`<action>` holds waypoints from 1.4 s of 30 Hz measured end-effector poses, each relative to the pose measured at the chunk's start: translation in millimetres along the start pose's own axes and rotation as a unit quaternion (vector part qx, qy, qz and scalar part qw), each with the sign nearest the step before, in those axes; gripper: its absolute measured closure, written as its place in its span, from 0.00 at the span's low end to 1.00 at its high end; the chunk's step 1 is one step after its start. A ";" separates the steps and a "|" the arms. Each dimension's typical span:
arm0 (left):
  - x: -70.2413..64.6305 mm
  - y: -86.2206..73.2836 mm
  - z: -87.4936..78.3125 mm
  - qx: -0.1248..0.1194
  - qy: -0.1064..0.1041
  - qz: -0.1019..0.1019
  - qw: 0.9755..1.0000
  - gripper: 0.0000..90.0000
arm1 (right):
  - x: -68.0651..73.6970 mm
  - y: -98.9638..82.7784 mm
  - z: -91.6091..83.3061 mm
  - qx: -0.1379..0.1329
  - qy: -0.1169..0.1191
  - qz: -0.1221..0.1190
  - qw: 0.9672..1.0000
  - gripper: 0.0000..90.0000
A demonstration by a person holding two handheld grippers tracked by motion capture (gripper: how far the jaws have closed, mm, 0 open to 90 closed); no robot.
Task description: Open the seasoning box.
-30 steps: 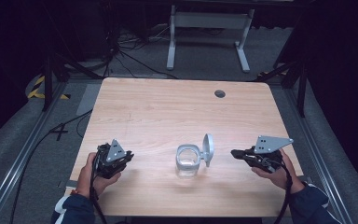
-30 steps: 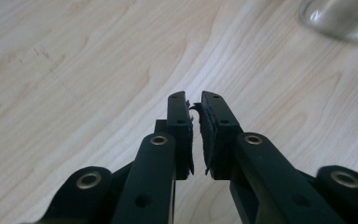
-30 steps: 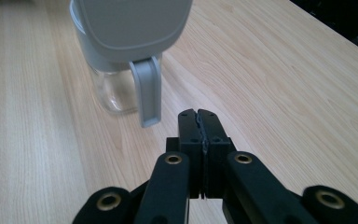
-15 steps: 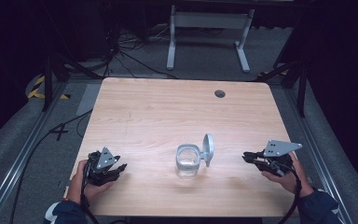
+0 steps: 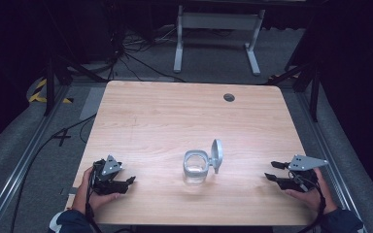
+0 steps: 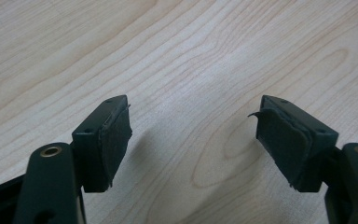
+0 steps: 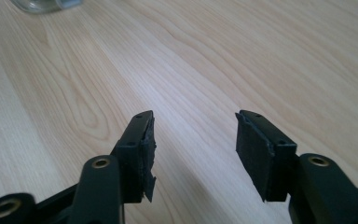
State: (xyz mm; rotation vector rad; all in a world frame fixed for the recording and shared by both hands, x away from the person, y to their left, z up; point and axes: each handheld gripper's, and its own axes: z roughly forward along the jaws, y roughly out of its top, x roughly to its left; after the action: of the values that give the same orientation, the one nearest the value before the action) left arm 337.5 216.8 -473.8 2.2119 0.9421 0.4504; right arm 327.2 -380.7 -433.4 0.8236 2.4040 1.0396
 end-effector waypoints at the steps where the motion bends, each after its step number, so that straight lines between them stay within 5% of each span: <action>1: 1.0 -0.2 0.6 0.001 0.000 0.007 1.000 0.28 | -1.9 -3.3 -0.6 -0.002 -0.001 0.004 1.000 0.50; 10: 6.5 -8.8 2.6 -0.015 -0.024 -0.018 0.999 0.23 | -16.2 -35.6 -4.3 0.010 -0.024 0.055 0.998 0.39; 17: 7.2 -9.1 2.6 -0.012 -0.022 -0.022 0.999 0.21 | -21.0 -47.0 0.1 0.013 -0.026 0.078 0.997 0.29; 42: 6.9 -8.8 2.8 -0.009 -0.015 -0.028 0.999 0.18 | -21.8 -46.2 2.6 0.022 -0.044 0.094 0.994 0.17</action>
State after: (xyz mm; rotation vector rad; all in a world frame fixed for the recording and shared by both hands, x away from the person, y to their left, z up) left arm 339.3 225.0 -481.6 2.1648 0.9794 0.3972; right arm 328.5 -419.0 -467.2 1.1067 2.3175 0.9977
